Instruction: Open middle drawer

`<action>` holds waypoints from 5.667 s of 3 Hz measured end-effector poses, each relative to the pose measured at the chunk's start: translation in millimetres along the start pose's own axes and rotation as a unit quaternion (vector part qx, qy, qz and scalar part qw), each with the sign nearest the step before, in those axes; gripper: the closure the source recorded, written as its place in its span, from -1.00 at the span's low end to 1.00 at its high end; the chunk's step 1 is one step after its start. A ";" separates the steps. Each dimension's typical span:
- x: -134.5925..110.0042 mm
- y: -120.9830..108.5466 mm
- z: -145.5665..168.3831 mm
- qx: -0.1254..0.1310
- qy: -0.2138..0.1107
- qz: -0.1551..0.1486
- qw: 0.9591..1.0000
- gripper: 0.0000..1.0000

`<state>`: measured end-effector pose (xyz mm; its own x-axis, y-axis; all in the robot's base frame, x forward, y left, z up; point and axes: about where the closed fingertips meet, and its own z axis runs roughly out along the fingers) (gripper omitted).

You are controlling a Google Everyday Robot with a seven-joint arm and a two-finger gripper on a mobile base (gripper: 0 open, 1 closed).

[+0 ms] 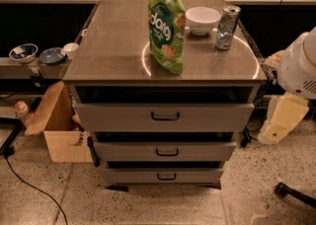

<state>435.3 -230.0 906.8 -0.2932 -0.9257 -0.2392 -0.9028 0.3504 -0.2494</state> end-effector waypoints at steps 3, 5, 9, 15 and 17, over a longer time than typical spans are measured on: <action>29.9 29.9 78.0 0.005 0.037 0.014 0.999 -1.00; 51.1 51.3 130.5 0.008 0.069 0.019 0.997 -1.00; 68.2 79.7 261.3 -0.056 0.063 -0.016 0.996 -1.00; 62.0 85.3 342.5 -0.040 0.032 -0.063 0.997 -1.00; 60.5 82.5 373.3 -0.013 0.036 -0.032 0.999 -1.00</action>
Offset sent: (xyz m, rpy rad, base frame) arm -0.0110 -0.0091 -0.1052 -0.0686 0.0303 -0.0668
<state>460.5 -203.9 521.5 -0.2557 -0.9544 -0.1543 -0.9279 0.2871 -0.2378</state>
